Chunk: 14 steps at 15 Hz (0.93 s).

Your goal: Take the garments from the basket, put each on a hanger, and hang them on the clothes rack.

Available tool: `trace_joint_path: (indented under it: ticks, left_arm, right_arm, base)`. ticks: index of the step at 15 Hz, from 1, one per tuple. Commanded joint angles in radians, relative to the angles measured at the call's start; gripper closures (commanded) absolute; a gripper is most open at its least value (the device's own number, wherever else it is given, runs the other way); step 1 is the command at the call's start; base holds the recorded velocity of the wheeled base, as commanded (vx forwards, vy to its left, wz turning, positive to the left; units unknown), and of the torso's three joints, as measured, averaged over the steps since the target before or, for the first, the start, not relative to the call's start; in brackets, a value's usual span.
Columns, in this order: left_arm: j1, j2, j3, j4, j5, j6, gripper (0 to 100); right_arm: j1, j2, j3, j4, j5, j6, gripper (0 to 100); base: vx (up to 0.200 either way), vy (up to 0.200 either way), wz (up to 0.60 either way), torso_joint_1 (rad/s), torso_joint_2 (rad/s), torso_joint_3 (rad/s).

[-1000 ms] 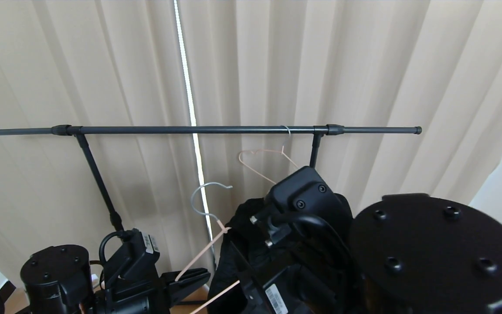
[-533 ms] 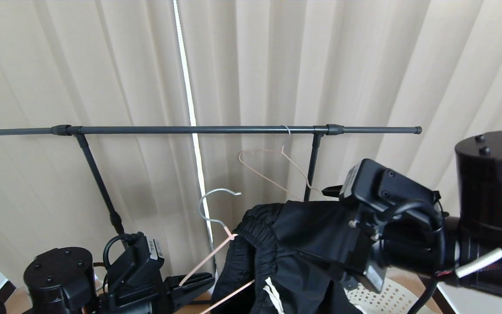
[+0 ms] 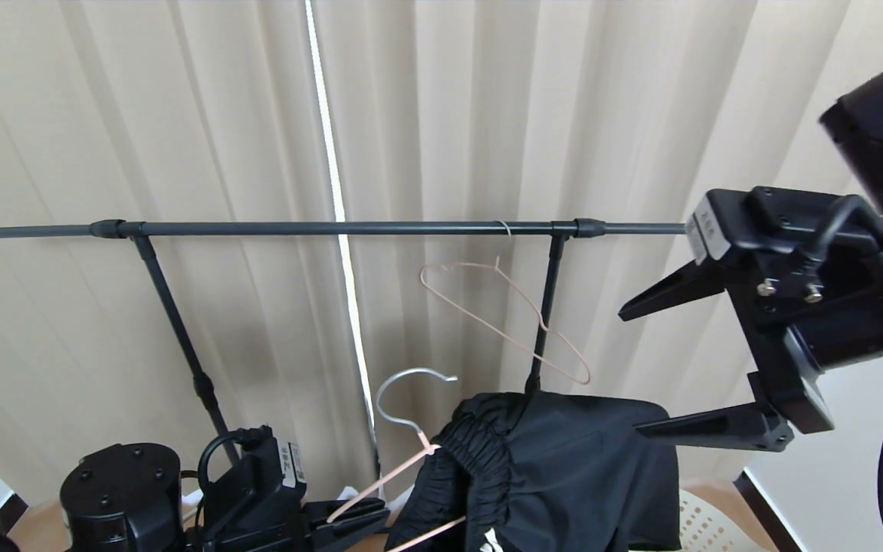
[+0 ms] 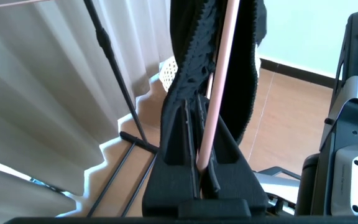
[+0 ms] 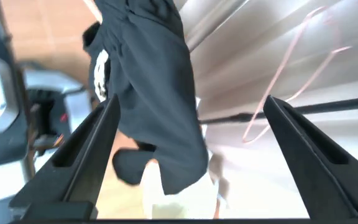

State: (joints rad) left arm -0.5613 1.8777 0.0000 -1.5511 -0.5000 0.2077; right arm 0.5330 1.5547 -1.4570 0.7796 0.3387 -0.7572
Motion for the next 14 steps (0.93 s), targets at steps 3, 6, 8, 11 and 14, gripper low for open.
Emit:
trace_joint_path:
  ticks: [3,6,8,11,14]
  left_arm:
    - [-0.005,0.006,0.0,0.0,0.001,0.001,100]
    - [-0.006,0.005,0.0,0.0,0.001,0.001,100]
    - [-0.006,0.005,0.0,0.0,0.001,0.001,100]
    - [-0.006,0.005,0.0,0.0,0.001,0.001,100]
    - [-0.006,0.005,0.0,-0.001,0.001,0.001,100]
  right_arm:
    - [0.039,0.237,-0.135,0.093,0.072,-0.068,0]
    - [0.114,0.277,-0.149,0.06,0.086,-0.063,0]
    - [0.133,0.303,-0.151,0.043,0.098,-0.062,0]
    - [0.157,0.344,-0.152,0.041,0.097,-0.057,0]
    - [0.163,0.358,-0.167,0.041,0.098,-0.053,0]
  base:
    - [0.0,0.0,0.0,0.0,0.0,0.0]
    - [0.0,0.0,0.0,0.0,0.0,0.0]
    - [0.0,0.0,0.0,0.0,0.0,0.0]
    - [0.0,0.0,0.0,0.0,0.0,0.0]
    - [0.0,0.0,0.0,0.0,0.0,0.0]
